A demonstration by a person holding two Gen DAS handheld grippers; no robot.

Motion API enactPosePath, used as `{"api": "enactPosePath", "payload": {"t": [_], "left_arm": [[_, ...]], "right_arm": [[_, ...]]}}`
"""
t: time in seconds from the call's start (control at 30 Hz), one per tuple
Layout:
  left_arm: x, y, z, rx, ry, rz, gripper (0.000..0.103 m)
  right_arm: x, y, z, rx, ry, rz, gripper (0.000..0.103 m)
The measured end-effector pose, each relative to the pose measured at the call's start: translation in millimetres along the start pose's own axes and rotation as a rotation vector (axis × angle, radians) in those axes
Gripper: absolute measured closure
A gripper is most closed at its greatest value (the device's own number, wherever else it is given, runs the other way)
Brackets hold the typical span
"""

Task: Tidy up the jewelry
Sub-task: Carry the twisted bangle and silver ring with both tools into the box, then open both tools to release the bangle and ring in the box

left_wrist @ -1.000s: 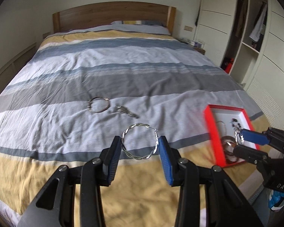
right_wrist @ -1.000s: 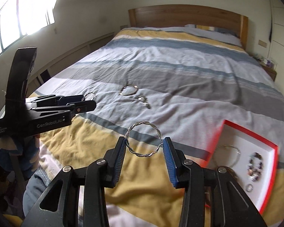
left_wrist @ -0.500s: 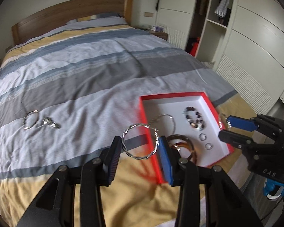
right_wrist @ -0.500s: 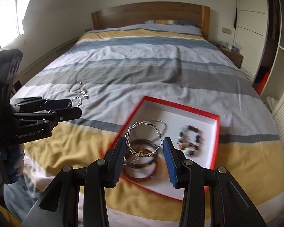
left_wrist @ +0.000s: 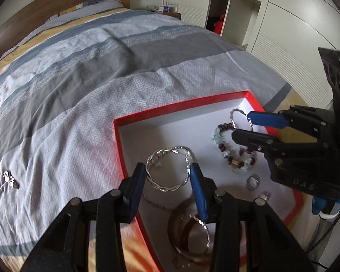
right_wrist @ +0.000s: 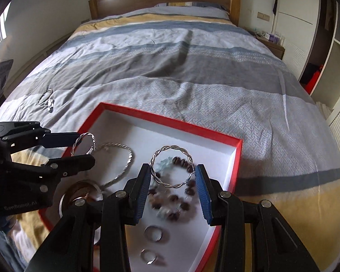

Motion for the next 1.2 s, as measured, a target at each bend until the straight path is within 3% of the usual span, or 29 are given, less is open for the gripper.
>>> {"api": "enactPosePath", "payload": {"t": [0.27,0.7,1.0,1.2], "left_arm": [[34,-3,-4,-0.001,-0.02,0.002,0.065],[42,4,3,0.001,-0.062,0.022,0.064],[25,7,9,-0.063,-0.09,0.03,0.06],[-42,-1,-5,-0.073,-0.006,0.017,0.06]], "right_arm": [[37,10,2,-0.027,-0.061,-0.004,0.063],[42,7,3,-0.07,-0.12,0.013,0.063],[3,18,-1,-0.042,-0.094,0.054,0.061],[-56,20,-7,-0.042,-0.052,0.084,0.06]]}}
Point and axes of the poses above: each gripper's, at about its wrist camera, not at the fingertips, and x roughly the way its jaws point, y to its right, z to its underside, the point moved 7 cm from there along x, roughly the way its jaws point, and after that the axes turned 12 degrees about y, right-handed, at the moved point
